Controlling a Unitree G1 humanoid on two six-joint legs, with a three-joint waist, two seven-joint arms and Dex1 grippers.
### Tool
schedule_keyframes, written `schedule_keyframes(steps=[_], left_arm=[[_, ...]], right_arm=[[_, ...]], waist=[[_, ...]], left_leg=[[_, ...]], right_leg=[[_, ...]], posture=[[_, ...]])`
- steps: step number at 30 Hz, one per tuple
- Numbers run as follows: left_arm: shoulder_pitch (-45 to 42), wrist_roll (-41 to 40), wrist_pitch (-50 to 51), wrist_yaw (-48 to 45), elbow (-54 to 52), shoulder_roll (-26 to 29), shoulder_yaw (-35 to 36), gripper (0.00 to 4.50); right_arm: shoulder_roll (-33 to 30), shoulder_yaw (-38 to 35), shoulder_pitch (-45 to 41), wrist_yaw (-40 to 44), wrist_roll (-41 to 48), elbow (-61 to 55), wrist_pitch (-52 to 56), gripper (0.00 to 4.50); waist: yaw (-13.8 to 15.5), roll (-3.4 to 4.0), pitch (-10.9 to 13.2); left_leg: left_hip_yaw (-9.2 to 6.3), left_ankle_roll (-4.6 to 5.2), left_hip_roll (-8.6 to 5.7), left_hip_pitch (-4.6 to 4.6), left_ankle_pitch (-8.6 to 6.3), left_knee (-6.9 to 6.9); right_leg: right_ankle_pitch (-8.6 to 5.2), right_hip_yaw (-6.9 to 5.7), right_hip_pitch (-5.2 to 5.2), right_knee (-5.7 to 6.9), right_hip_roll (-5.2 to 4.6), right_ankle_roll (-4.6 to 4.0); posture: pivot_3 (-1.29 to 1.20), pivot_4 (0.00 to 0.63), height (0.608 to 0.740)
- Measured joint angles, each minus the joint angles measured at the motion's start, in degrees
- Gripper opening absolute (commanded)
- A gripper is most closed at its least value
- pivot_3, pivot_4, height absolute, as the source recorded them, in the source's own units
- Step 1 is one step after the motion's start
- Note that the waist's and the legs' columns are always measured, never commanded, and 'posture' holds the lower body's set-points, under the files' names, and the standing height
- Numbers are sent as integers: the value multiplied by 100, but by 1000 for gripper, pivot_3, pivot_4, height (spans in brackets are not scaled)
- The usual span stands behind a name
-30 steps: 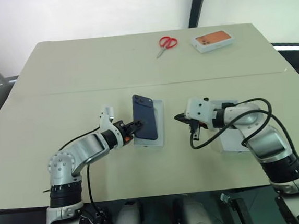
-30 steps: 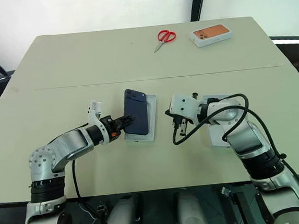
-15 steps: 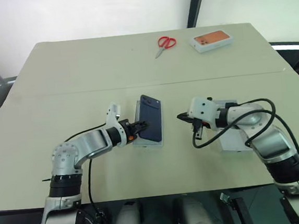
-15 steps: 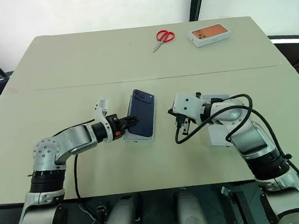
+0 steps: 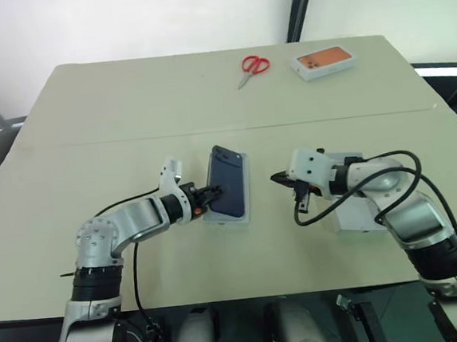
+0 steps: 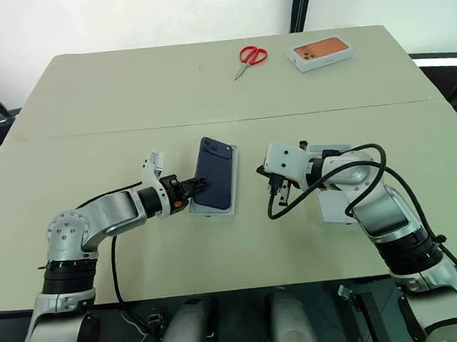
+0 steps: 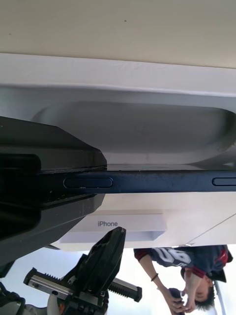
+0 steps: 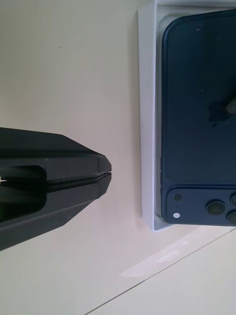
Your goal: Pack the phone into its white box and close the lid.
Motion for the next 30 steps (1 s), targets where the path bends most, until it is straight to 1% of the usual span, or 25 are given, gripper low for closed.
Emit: schedule_keyframes(steps=[1, 3, 4, 5, 7, 8, 9, 11, 15, 20, 24, 26, 28, 29, 30], left_arm=[[0, 2, 0, -13, 0, 3, -10, 977], [0, 2, 2, -73, 0, 7, -25, 1755], [-1, 3, 3, -99, 0, 17, -26, 2372], [-1, 4, 4, -115, 0, 30, -26, 2735], [-13, -6, 16, -188, -23, 87, -32, 3795], [-38, -8, 29, -220, -64, 125, -40, 4184], [-87, -12, 39, -255, -93, 188, -40, 4439], [-132, -8, 50, -290, -167, 384, -32, 4439], [-132, -5, 217, -465, -275, 941, -23, 4439], [39, -54, 424, -900, -644, 1701, 33, 4439], [266, 312, 409, -1275, -651, 2046, 173, 4439], [318, 1064, 233, -1707, -769, 2263, 179, 4439], [456, 2270, -247, -2301, -1053, 2612, 98, 4439], [540, 2899, -539, -2612, -1197, 2748, -13, 3916], [613, 3386, -787, -2865, -1310, 2816, -135, 3667]], right_arm=[[0, 0, 0, -2, 0, 1, 0, 0], [0, 0, 0, -6, 0, 2, 0, 0], [0, 0, 0, -8, 0, 3, -1, 0], [0, 0, 0, -10, 0, 3, -1, 0], [0, 0, 0, -12, 0, 3, -1, 0], [0, 0, 0, -12, 1, 3, -2, 0], [0, 0, 0, -12, 1, 3, -2, 0], [-3, 0, 0, -12, 2, 3, -3, 0], [-11, 1, -1, -12, 2, 4, -6, 0], [-10, 27, -33, 7, 8, 10, -27, 0], [-11, 43, -52, 38, 9, 17, -34, 0], [-10, 101, -82, 77, 9, 9, -34, 0], [-9, 201, -89, 119, 9, -47, -31, 0], [-9, 265, -88, 137, 5, -79, -26, 0], [-8, 328, -91, 139, -16, -95, -26, 0]], waist=[[-1, 0, 0], [-1, 0, 0], [-2, 0, 0], [-2, 0, 0], [-2, 0, 0], [-3, 0, 0], [-7, 0, 0], [-25, 1, -1], [-20, 2, -1], [-10, 2, 0], [-12, 4, 1], [-12, 5, 1], [-22, 5, 1], [-18, 7, 3], [-12, 8, 3]], left_leg=[[0, 0, 0, 0, 0, 0], [0, 0, 0, 0, 0, 0], [0, 0, 0, 0, 0, 0], [0, 0, 0, 0, 0, 0], [0, 0, 0, 0, 0, 0], [0, 0, 0, 0, 0, 0], [0, 0, 0, 1, 0, 0], [1, 0, 2, 4, 0, -1], [1, 0, 3, 3, 0, -2], [1, 1, 2, 3, 0, -3], [0, 1, 2, 3, -1, -4], [2, 1, 2, 2, -1, -4], [6, 2, 0, 3, -1, -11], [8, 2, 0, 4, -1, -13], [9, 2, 1, 3, -1, -13]], right_leg=[[0, 0, 0, 0, 0, 0], [0, 0, 0, 0, 0, 0], [0, 0, 0, 0, 0, 0], [0, 0, 0, 0, 0, 0], [0, 0, 0, 0, 0, 0], [0, 0, 0, 0, 1, 0], [0, 0, 1, 1, 1, 0], [0, 2, 1, 2, 2, 0], [0, 2, 0, 2, 3, 0], [-1, 7, 1, 0, 0, -1], [-1, 8, 0, 1, 3, -2], [-1, 7, 0, 0, 4, -2], [-1, 5, -2, -3, 6, -2], [-1, 6, -2, -4, 6, -2], [-1, 6, -3, -4, 5, -2]], posture=[[0, 150, 698], [0, 150, 698], [0, 150, 698], [0, 150, 698], [0, 150, 698], [0, 150, 698], [0, 150, 698], [0, 150, 698], [0, 150, 698], [0, 150, 698], [0, 150, 698], [0, 150, 698], [0, 150, 698], [0, 150, 698], [0, 150, 698]])
